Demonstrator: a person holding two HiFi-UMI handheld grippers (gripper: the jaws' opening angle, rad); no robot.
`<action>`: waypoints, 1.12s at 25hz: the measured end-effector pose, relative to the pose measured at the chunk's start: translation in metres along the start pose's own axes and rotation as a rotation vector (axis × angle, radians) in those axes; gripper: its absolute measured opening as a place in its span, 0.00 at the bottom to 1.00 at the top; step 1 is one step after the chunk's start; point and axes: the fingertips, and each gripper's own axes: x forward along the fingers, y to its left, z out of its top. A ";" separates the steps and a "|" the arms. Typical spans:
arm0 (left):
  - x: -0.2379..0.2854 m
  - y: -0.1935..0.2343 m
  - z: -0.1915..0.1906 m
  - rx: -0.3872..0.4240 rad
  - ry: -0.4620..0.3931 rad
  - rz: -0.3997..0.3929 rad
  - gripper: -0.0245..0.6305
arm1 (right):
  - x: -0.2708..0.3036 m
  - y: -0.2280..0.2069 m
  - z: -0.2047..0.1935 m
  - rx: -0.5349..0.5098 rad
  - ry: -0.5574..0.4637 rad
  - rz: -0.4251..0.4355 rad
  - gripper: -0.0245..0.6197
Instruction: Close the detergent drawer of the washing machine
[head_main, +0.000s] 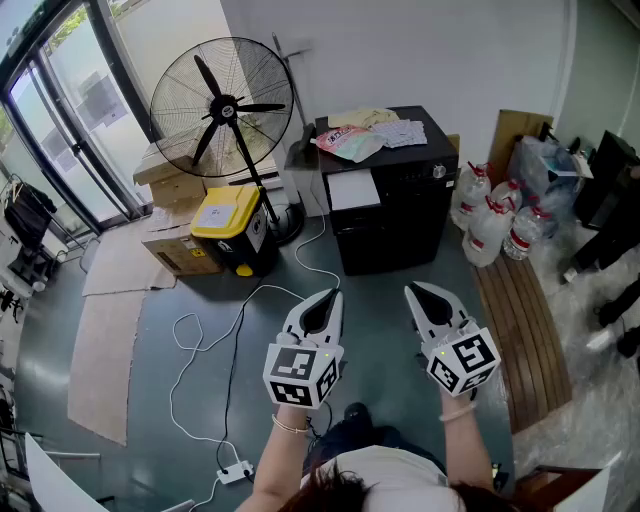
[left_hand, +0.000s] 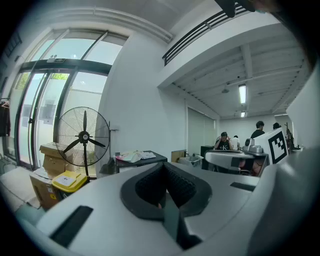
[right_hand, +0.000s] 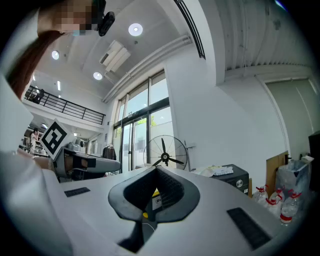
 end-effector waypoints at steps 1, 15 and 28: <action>0.001 0.003 -0.001 -0.001 0.001 -0.001 0.07 | 0.003 0.000 0.000 0.008 -0.004 -0.001 0.08; 0.028 0.052 -0.011 -0.003 0.011 -0.045 0.07 | 0.053 -0.002 -0.010 0.024 0.006 -0.023 0.08; 0.073 0.086 -0.018 -0.032 0.012 -0.111 0.07 | 0.096 -0.030 -0.015 0.017 -0.002 -0.115 0.08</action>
